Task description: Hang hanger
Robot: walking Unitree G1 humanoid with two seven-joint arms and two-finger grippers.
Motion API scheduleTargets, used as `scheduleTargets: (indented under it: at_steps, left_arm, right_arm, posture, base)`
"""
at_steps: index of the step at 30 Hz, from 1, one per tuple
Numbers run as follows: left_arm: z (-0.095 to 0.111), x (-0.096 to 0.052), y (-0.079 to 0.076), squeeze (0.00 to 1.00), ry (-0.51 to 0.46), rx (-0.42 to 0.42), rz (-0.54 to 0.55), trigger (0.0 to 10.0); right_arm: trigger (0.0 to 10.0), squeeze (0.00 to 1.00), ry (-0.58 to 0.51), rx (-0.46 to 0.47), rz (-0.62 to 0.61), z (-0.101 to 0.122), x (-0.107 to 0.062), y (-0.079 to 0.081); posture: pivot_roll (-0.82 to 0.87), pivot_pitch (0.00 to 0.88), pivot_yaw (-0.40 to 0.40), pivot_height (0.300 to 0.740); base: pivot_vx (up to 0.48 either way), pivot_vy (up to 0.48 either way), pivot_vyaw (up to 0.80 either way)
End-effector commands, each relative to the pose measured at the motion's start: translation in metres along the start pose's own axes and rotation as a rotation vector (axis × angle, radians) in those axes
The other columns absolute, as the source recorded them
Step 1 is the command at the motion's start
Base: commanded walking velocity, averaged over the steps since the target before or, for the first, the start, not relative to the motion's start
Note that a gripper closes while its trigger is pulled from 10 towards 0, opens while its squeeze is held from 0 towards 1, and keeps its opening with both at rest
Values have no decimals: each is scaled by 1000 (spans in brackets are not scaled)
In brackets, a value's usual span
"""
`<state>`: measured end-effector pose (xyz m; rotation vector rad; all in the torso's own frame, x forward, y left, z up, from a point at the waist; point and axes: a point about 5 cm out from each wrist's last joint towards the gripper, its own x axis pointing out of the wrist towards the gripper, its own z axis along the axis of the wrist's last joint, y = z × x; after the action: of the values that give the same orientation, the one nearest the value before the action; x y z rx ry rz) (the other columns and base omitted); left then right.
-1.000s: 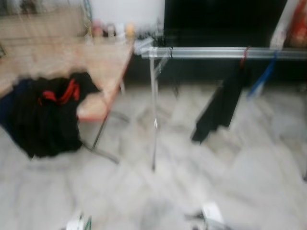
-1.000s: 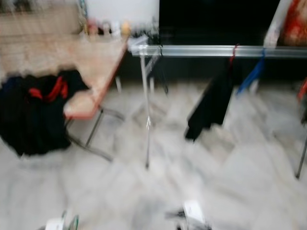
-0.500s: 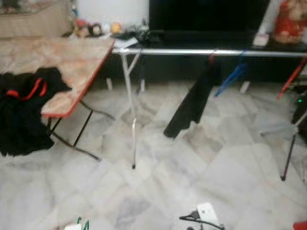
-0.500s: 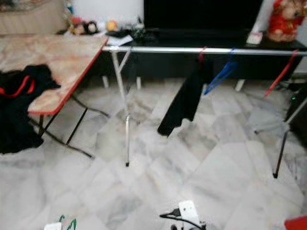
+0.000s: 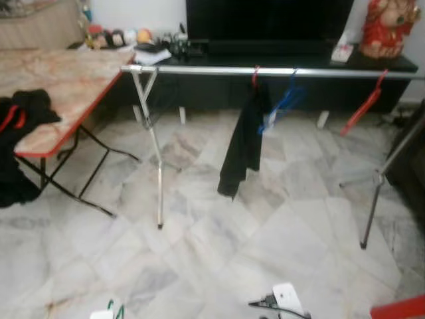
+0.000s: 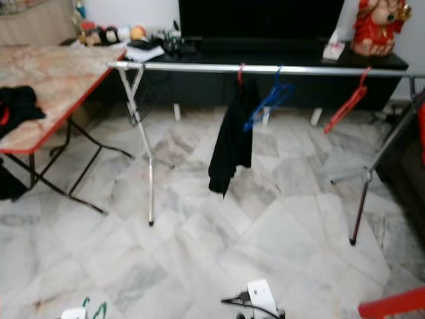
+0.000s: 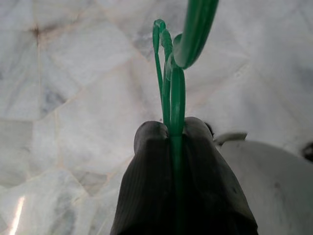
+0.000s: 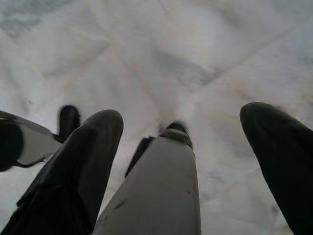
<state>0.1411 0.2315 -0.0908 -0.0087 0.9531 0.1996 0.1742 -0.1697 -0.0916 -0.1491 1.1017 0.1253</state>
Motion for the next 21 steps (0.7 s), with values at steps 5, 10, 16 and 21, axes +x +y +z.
scheduleTargets:
  at_steps: [5,10,16,21]
  left_arm:
    - [-6,-1,-3,0,20,2,3,10000]
    - [-6,-1,-2,0,13,-10,4,10000]
    - [-6,-1,-5,0,19,-3,-14,10000]
    - [-7,-1,-7,0,23,6,-25,10000]
  right_arm:
    - [10000,0,0,-10,-12,0,0,-4]
    - [10000,0,-1,-6,-9,-1,0,-4]
    - [10000,0,-2,-2,-9,-1,-1,-4]
    - [10000,0,-5,6,-3,-1,-1,-4]
  posture:
    - [-27,0,56,740]
    - [-29,0,57,740]
    - [-31,0,56,740]
    - [-33,0,55,740]
  base:
    - [0,0,0]
    - [0,0,0]
    - [0,0,0]
    - [0,0,0]
